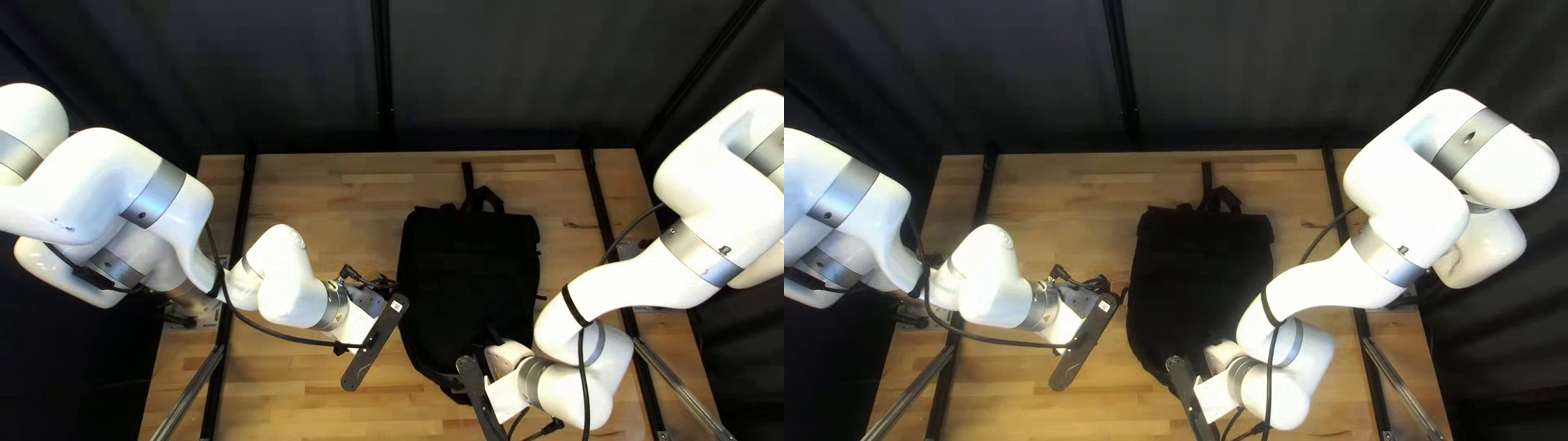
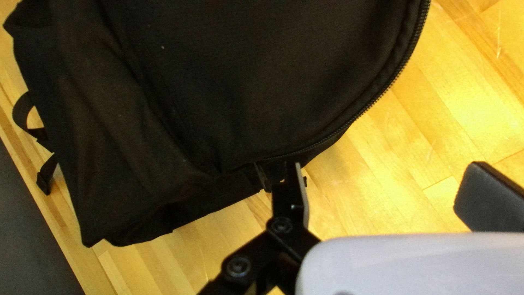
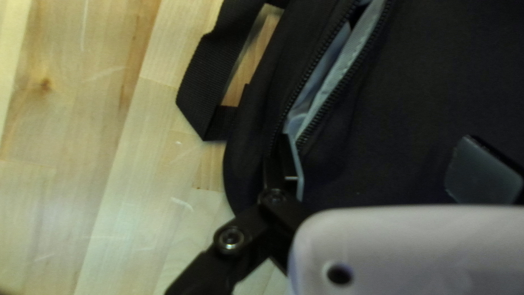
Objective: Remove a lunch box from a kids backpack
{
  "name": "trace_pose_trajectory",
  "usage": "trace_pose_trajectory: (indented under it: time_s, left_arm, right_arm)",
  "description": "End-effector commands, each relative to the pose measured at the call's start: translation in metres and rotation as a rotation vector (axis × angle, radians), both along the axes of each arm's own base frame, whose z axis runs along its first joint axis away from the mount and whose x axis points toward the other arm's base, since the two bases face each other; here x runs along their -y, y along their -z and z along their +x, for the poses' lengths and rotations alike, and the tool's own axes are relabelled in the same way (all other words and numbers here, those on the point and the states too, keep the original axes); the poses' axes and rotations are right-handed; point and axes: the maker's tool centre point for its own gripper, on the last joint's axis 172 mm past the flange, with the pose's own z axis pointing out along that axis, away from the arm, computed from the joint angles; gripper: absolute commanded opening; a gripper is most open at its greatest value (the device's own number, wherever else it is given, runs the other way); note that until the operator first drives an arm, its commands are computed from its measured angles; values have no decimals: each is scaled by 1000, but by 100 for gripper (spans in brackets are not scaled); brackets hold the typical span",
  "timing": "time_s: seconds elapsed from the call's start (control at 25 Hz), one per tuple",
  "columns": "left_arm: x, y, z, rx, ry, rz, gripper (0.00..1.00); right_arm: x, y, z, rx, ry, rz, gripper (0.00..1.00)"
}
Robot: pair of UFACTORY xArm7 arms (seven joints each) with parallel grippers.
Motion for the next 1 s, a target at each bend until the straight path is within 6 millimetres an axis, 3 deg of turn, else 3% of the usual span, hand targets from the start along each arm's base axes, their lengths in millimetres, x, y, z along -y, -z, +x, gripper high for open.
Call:
trace_pose_trajectory:
  time_s: [0.04, 0.2, 0.24, 0.28, 0.56, 0.72, 0.84, 1.0]
  left_arm:
    - [0, 0, 0, 2, 0, 0, 100]
    - [0, -1, 1, 3, 0, 0, 100]
    - [0, 0, 1, 4, 0, 1, 100]
    - [0, 0, 0, 4, 0, 1, 100]
    - [0, 2, 1, 10, 1, -1, 100]
    - [0, 1, 3, 12, 5, -3, 100]
    - [0, -2, 5, 12, 9, -3, 100]
    - [0, -4, 8, 12, 12, -1, 100]
  right_arm:
    - [3, 1, 3, -3, 6, -17, 100]
    - [5, -1, 7, -11, 8, -54, 100]
    - [5, -1, 7, -14, 9, -62, 64]
    - [3, -1, 8, -22, 5, -75, 0]
    - [-5, -1, 9, -51, -14, -96, 0]
    - [1, -16, 5, -57, -14, -111, 0]
    - [13, -34, 5, -62, -17, -133, 0]
    - [44, -57, 9, -63, -8, -174, 0]
